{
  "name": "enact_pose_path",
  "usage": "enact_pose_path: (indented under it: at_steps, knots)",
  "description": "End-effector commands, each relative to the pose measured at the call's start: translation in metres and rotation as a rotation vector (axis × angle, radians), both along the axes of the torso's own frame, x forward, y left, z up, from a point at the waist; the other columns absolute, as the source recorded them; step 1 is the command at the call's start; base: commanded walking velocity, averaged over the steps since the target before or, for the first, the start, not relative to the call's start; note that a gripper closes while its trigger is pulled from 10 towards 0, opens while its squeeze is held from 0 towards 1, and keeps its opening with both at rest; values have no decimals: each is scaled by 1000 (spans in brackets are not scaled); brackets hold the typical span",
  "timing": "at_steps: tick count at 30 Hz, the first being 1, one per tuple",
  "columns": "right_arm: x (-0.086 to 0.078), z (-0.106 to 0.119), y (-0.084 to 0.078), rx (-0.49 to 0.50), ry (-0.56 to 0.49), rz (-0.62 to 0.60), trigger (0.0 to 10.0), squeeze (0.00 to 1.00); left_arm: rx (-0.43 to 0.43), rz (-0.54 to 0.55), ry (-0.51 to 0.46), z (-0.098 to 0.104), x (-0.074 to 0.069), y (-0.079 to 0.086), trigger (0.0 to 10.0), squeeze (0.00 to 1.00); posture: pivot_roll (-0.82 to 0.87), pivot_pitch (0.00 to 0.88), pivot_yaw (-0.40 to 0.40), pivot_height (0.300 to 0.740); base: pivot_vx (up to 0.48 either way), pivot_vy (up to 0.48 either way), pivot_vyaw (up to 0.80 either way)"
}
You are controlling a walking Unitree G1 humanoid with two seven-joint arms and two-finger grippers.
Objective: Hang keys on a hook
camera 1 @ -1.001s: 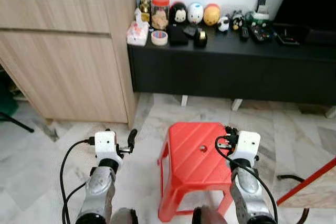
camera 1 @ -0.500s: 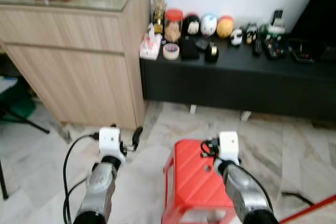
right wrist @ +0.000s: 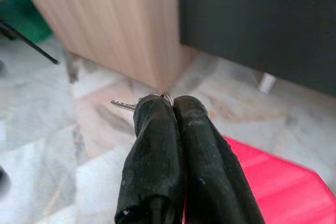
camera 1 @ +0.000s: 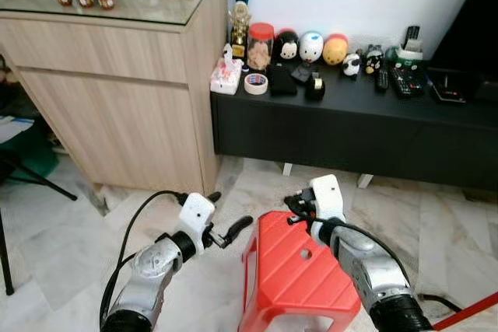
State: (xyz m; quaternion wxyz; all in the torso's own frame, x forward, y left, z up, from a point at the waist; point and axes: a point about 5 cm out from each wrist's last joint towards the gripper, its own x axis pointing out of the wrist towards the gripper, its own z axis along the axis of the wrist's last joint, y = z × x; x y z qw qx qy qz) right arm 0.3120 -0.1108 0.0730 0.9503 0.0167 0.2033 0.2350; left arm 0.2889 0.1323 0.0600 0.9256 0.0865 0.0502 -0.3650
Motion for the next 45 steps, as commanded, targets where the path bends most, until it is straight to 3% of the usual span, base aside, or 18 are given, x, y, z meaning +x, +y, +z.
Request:
enact_pose_path:
  at_steps: [1,7,25,26,27,30,31,33,34,38,39,40,41,43,45]
  knots:
    - [1,9,5,9,-11,48,10000,0,46,-47,9,-1,0,-2,10000,0,84,0,-64,733,0,0,0]
    - [-6,18,11,1,-8,142,10000,0,21,-46,19,2,1,-1,10000,0,78,0,-62,733,0,0,0]
    - [-13,24,14,2,22,234,10000,0,-39,-93,46,7,0,-9,9922,0,83,0,-75,733,0,0,0]
    - [-14,24,14,6,23,237,10000,0,-41,-92,47,7,0,-10,8824,0,83,0,-75,733,0,0,0]
    - [-15,26,15,12,25,244,10000,0,-46,-88,47,7,0,-10,6078,0,80,0,-78,733,0,0,0]
    - [-16,27,15,12,23,251,10000,0,-54,-82,47,8,0,-10,5451,0,77,0,-78,733,0,0,0]
    - [-16,27,15,13,23,251,10000,0,-57,-83,48,8,0,-11,3490,0,77,0,-80,733,0,0,0]
    - [-16,28,15,13,24,251,10000,0,-59,-83,49,8,0,-11,3490,0,78,0,-81,733,0,0,0]
    - [-16,28,15,17,26,253,10000,0,-61,-84,52,8,-1,-11,0,0,81,0,-83,733,0,0,0]
    - [-16,29,16,17,26,259,10000,0,-65,-79,52,8,-1,-11,0,0,81,0,-83,733,0,0,0]
    - [-16,30,16,18,28,261,10000,0,-68,-76,50,8,-1,-11,588,0,81,0,-83,733,0,0,0]
    - [-16,30,16,19,28,264,10000,0,-70,-74,48,8,-1,-11,3569,0,81,0,-85,733,0,0,0]
    - [-16,31,16,19,29,266,10000,0,-72,-73,46,8,-1,-11,3569,0,81,0,-85,733,0,0,0]
    - [-16,31,16,23,32,274,10000,0,-76,-74,42,9,-1,-11,7333,0,81,0,-85,733,0,0,0]
    - [-16,31,16,24,32,274,10000,0,-76,-75,42,9,-1,-11,7255,0,81,0,-85,733,0,0,0]
